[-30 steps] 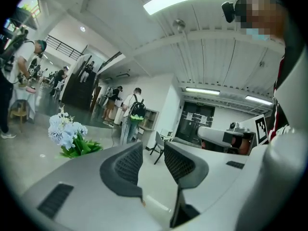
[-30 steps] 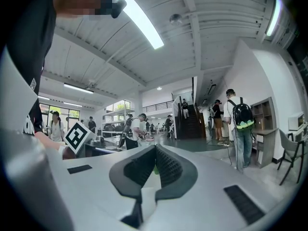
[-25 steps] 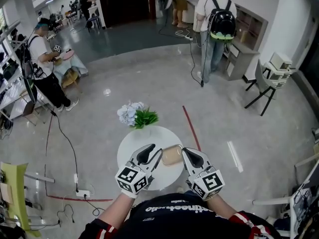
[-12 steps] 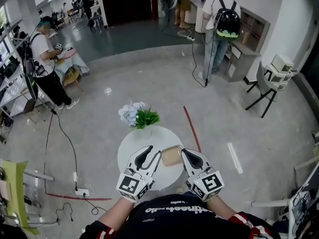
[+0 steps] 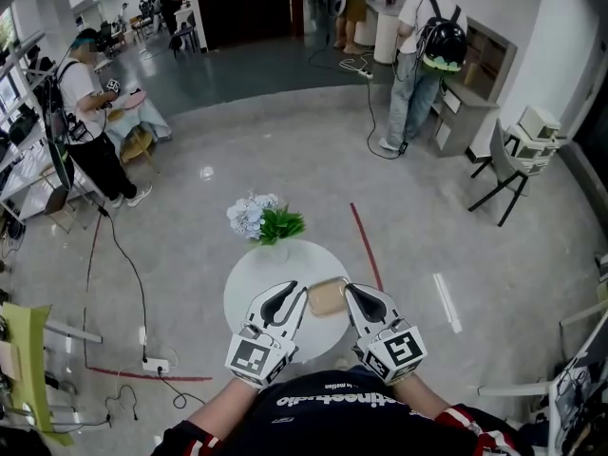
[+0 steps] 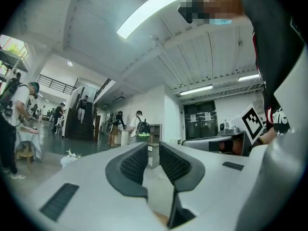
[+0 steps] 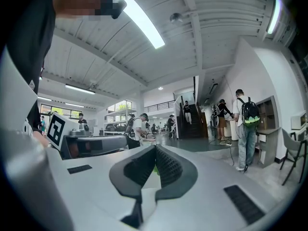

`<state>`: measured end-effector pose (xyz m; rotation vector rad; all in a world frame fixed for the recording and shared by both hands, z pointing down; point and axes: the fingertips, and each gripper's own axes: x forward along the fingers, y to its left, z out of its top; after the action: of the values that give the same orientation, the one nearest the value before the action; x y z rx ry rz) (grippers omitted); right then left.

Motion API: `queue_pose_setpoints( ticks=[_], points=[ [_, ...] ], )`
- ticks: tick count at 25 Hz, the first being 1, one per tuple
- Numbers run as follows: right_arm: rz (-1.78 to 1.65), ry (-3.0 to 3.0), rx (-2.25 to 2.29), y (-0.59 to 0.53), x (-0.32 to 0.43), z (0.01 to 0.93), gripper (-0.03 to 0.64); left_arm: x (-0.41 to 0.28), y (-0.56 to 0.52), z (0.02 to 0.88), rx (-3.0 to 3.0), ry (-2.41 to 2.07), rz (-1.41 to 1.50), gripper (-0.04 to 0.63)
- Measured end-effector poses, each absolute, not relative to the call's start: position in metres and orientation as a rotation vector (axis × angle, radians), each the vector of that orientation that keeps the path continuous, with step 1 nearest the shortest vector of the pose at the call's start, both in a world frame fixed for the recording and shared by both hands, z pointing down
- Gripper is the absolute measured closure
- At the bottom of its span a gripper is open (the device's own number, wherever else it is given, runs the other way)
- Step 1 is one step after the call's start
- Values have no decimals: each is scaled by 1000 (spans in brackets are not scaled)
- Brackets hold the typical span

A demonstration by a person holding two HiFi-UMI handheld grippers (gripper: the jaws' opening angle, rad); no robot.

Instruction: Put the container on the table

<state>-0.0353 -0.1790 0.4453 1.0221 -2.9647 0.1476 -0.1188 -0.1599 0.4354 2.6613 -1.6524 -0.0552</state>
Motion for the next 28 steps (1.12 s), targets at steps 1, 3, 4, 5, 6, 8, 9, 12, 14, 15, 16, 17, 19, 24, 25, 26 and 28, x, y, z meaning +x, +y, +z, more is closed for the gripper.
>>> queue_pose_setpoints(
  ticks=[1,3,4,5,6,8,9,12,14,15,16,17,19,24,25,26,28],
  points=[
    [150,-2965,1024,-179,-35,445,601,-119,-160,435,2660,-1655,-56,512],
    [153,-2966,1025,-178,-35,444,601,-119,-159,434,2655,-1662,-59,518],
    [152,-2967,1024,-178,-35,444,601,-119,-159,433,2652,-1665,-60,523],
    [150,-2967,1022,-178,-35,443,601,-119,-159,433,2651,-1665,-60,526],
    [147,-2967,1020,-179,-35,443,601,-118,-159,433,2652,-1665,-59,529],
    [142,-2967,1018,-180,-36,443,601,-118,-160,435,2647,-1662,-60,542],
    [141,-2967,1017,-181,-36,443,601,-118,-160,436,2642,-1661,-62,552],
    [141,-2968,1012,-180,-36,441,601,-118,-159,436,2637,-1654,-65,564],
    [138,-2970,1007,-179,-37,441,601,-118,-158,437,2639,-1647,-65,569],
    [133,-2971,1002,-178,-38,440,601,-118,-158,438,2637,-1646,-63,571],
    [126,-2971,996,-177,-39,440,601,-119,-158,440,2632,-1644,-62,571],
    [118,-2972,987,-177,-41,440,603,-120,-158,441,2621,-1642,-67,571],
    [105,-2975,968,-176,-44,440,603,-122,-160,444,2594,-1634,-88,571],
    [95,-2978,933,-172,-47,442,603,-123,-159,442,2596,-1643,-90,572],
    [97,-2979,930,-172,-47,442,603,-122,-159,442,2599,-1644,-89,572],
    [95,-2980,926,-172,-48,441,603,-122,-159,442,2601,-1644,-88,572],
    [95,-2981,922,-171,-48,441,603,-120,-158,443,2605,-1646,-81,572]
  ],
)
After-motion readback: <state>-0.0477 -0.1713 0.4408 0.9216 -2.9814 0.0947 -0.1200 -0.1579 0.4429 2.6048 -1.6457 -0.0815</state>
